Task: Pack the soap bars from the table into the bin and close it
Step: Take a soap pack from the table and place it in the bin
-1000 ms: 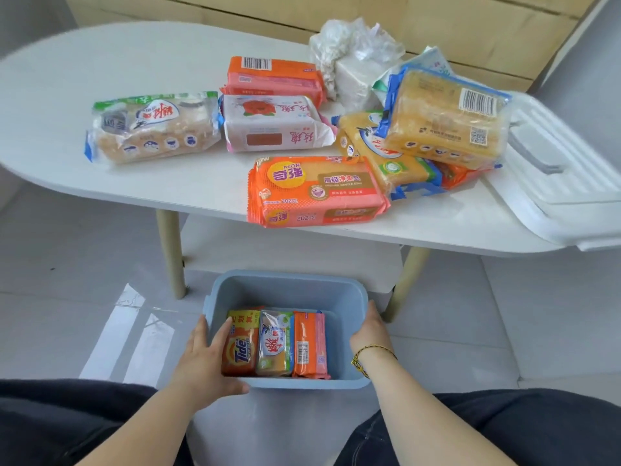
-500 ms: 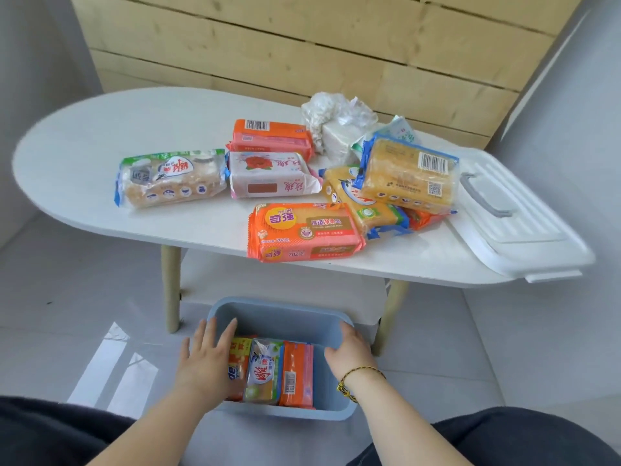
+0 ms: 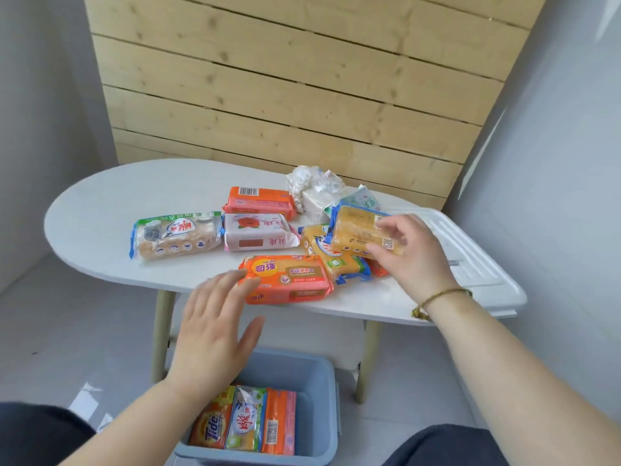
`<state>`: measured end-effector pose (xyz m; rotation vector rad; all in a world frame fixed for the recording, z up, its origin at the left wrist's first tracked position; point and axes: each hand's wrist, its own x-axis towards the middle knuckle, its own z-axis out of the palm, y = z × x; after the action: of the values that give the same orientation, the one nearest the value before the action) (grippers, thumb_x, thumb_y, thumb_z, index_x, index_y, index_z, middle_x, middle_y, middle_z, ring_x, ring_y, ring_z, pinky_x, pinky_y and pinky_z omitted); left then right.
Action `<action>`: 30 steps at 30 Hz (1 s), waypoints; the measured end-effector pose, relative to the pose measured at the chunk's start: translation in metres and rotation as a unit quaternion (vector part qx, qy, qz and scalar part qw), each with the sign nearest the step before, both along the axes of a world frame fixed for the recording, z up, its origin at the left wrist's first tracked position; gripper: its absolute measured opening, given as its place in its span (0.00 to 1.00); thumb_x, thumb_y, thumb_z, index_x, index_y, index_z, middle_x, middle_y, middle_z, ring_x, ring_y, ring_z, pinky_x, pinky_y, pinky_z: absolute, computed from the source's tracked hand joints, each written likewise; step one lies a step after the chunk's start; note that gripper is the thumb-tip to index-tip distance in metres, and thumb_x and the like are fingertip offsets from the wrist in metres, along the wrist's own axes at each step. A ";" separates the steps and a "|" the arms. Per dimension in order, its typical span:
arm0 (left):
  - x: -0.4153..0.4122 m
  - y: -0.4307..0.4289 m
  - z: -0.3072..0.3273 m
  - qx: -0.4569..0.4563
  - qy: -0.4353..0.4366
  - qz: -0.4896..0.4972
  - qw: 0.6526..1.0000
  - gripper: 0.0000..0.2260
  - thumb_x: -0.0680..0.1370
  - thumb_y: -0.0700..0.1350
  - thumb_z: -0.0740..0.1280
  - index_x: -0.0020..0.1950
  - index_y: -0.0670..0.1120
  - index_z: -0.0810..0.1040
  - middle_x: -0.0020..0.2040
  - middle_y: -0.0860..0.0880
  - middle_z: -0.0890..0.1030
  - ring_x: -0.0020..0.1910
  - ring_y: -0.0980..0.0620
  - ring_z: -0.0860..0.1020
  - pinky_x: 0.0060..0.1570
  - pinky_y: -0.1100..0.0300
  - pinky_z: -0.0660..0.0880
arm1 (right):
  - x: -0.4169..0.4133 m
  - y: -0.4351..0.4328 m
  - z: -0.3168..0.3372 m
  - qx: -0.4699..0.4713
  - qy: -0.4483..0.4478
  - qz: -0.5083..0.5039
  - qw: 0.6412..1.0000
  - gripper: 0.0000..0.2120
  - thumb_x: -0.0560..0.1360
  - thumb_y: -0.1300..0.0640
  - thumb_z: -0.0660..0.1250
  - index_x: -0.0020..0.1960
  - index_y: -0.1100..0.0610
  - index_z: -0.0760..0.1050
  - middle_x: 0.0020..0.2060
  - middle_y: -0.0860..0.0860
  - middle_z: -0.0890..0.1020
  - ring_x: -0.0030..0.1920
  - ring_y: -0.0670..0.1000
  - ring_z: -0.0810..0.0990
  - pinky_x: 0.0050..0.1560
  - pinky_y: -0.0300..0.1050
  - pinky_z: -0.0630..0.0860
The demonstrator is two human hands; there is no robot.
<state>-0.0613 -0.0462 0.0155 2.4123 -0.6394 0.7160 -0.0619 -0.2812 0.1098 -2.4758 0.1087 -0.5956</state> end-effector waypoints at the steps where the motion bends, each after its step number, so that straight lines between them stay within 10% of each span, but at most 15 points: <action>1: 0.001 -0.006 0.004 0.035 -0.015 -0.023 0.999 0.19 0.77 0.55 0.53 0.61 0.45 0.69 0.58 0.39 0.79 0.60 0.46 0.67 0.65 0.56 0.55 | 0.012 -0.006 0.005 -0.050 0.031 -0.001 0.998 0.19 0.68 0.61 0.71 0.58 0.60 0.74 0.55 0.55 0.76 0.56 0.52 0.73 0.56 0.34 0.65; 5: 0.013 -0.028 0.012 0.161 0.013 -0.022 0.987 0.20 0.74 0.49 0.54 0.63 0.49 0.74 0.62 0.44 0.78 0.63 0.43 0.75 0.67 0.47 0.60 | 0.048 -0.020 0.018 -0.188 0.151 0.004 0.971 0.35 0.69 0.49 0.71 0.71 0.56 0.60 0.71 0.54 0.64 0.72 0.54 0.60 0.70 0.46 0.57; 10: 0.043 -0.026 -0.007 0.202 0.124 0.044 0.971 0.24 0.80 0.45 0.48 0.73 0.59 0.44 0.77 0.54 0.47 0.76 0.52 0.44 0.73 0.49 0.40 | 0.074 -0.030 0.017 -0.196 0.304 0.017 0.932 0.43 0.68 0.43 0.69 0.74 0.53 0.51 0.69 0.53 0.69 0.67 0.55 0.69 0.64 0.46 0.66; 20: 0.061 -0.029 0.000 0.179 0.144 0.038 0.972 0.21 0.80 0.52 0.48 0.74 0.57 0.49 0.77 0.53 0.51 0.76 0.51 0.47 0.73 0.49 0.41 | 0.090 -0.034 0.017 -0.217 0.350 -0.011 0.911 0.43 0.64 0.36 0.69 0.71 0.52 0.59 0.69 0.52 0.69 0.69 0.56 0.66 0.70 0.52 0.58; 27: 0.051 -0.021 -0.002 0.157 0.163 0.026 0.974 0.25 0.80 0.47 0.53 0.74 0.54 0.46 0.77 0.49 0.45 0.76 0.49 0.43 0.73 0.49 0.39 | 0.079 -0.027 0.007 -0.189 0.273 -0.023 0.943 0.37 0.64 0.42 0.73 0.66 0.57 0.65 0.63 0.53 0.75 0.60 0.55 0.74 0.56 0.45 0.71; 30: 0.031 -0.010 -0.004 0.110 0.108 0.019 0.988 0.23 0.77 0.50 0.57 0.71 0.46 0.63 0.73 0.40 0.63 0.72 0.39 0.60 0.70 0.43 0.51 | 0.069 -0.025 0.006 -0.161 0.252 -0.023 0.954 0.34 0.65 0.43 0.72 0.64 0.58 0.67 0.61 0.55 0.76 0.59 0.55 0.74 0.54 0.45 0.71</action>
<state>-0.0299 -0.0562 0.0116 2.6646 -0.6111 0.4059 0.0068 -0.3064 0.1157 -2.8991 0.2862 0.0237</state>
